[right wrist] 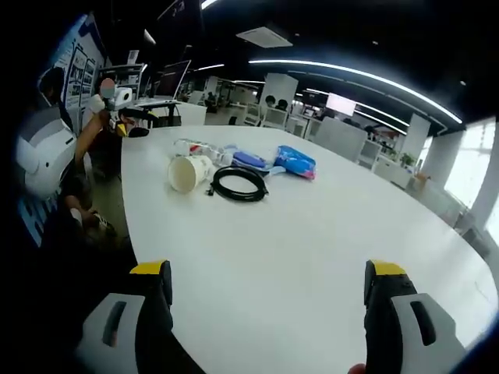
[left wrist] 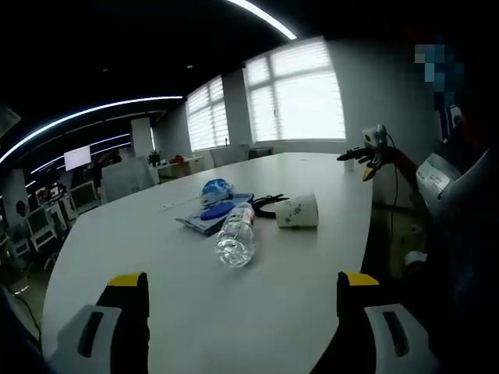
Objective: Arrange the tabletop items into an orderly group along one side of the table until the central work area is clear of visible clutter.
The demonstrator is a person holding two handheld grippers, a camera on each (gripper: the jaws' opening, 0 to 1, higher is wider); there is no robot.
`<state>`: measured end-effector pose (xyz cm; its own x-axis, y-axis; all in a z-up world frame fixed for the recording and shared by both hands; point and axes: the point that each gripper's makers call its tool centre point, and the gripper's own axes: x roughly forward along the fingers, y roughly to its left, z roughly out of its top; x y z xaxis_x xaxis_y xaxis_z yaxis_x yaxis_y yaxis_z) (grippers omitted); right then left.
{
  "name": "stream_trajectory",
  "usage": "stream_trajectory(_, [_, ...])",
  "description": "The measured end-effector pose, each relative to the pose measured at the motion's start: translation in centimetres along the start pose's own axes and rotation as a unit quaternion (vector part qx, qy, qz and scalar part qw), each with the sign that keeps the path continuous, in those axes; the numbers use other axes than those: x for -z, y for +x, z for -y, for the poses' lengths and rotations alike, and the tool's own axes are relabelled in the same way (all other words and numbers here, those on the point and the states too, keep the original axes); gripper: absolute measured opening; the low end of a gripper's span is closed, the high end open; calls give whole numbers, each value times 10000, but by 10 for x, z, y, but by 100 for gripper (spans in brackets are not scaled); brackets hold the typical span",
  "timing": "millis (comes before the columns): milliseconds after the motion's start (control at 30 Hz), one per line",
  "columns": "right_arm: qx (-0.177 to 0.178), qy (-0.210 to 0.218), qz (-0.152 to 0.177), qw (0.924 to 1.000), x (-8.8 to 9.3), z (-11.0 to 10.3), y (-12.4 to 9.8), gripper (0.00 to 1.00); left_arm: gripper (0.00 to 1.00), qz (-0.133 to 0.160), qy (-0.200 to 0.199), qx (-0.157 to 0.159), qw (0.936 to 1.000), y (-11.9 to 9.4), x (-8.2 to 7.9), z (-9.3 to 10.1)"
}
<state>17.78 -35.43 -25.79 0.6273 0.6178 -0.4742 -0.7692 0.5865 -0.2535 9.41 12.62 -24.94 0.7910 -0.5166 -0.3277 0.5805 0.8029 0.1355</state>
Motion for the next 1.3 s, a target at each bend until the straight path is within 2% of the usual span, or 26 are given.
stream_trajectory(933, [-57, -15, -17, 10000, -2, -5, 1, 100, 100, 12, -24, -37, 10000, 0, 3, -1])
stream_trajectory(1300, [-151, 13, -1, 9999, -2, -10, 8, 100, 100, 98, 21, 26, 9999, 0, -6, 2])
